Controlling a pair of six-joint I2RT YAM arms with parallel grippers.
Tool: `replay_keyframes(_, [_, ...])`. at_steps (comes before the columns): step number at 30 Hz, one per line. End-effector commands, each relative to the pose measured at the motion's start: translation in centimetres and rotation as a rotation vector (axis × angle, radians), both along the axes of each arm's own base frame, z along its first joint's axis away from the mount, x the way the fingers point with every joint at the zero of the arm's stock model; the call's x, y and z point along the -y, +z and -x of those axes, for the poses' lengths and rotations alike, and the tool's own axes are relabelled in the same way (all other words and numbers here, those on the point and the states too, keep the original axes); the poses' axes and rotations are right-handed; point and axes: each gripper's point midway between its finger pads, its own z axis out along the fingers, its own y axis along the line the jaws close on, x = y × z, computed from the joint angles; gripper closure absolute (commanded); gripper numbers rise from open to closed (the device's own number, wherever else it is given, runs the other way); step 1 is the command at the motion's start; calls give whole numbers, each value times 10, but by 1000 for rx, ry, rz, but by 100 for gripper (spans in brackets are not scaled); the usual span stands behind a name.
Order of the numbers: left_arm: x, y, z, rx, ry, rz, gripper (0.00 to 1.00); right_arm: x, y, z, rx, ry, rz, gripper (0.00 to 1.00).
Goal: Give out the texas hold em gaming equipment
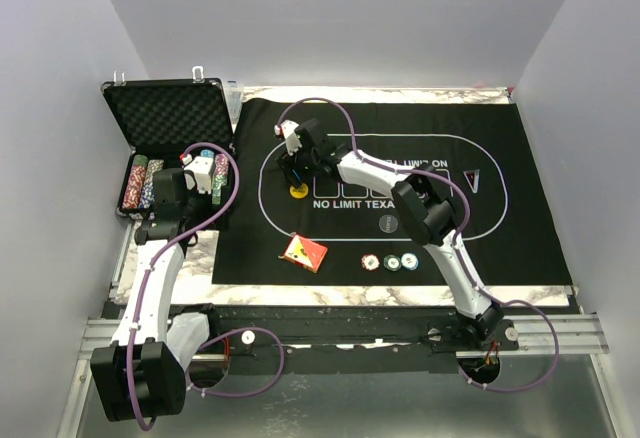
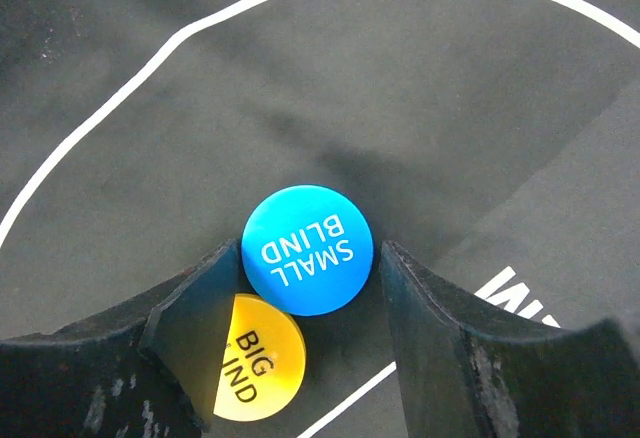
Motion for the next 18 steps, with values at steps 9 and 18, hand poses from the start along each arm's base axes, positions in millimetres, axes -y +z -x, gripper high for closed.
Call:
replay_keyframes(9, [0,9,-5,23,-5,6,2,3,-7,-9,51,-15,54,51])
replay_keyframes(18, [0,10,-5,25,-3,5,2,18,31,-38,198,-100,57,55])
